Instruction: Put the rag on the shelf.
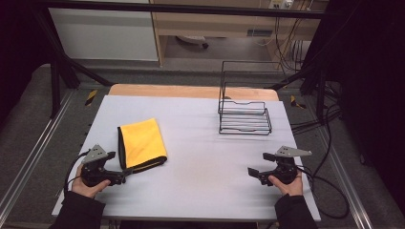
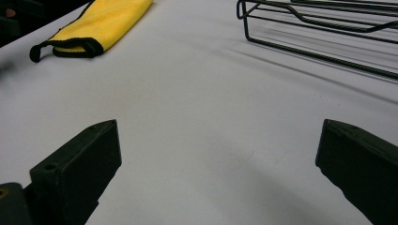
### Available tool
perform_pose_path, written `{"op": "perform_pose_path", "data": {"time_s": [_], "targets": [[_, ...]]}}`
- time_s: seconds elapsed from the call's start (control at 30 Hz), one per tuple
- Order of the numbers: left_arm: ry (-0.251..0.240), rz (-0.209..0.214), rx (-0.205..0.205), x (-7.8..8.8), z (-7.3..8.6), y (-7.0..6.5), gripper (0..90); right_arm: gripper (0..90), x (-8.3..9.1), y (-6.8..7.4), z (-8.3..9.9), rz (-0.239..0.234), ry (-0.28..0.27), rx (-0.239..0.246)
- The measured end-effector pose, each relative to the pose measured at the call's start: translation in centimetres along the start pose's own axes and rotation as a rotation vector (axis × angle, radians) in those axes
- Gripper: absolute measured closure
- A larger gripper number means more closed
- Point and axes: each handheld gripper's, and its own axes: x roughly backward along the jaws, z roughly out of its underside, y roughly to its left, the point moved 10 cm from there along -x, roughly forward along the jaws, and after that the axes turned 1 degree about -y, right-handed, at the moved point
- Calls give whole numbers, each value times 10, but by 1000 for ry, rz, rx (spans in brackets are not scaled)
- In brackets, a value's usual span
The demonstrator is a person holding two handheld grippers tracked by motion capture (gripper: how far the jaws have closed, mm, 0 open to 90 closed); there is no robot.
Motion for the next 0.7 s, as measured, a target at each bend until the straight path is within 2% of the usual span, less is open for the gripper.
{"op": "perform_pose_path", "data": {"time_s": [0.47,0.7], "targets": [[14,-9,-9,-2,-5,-4,42,11,1,0,0,7,-1,-1],[27,-16,-10,-3,-9,-10,73,11,0,1,-1,9,1,-1]]}}
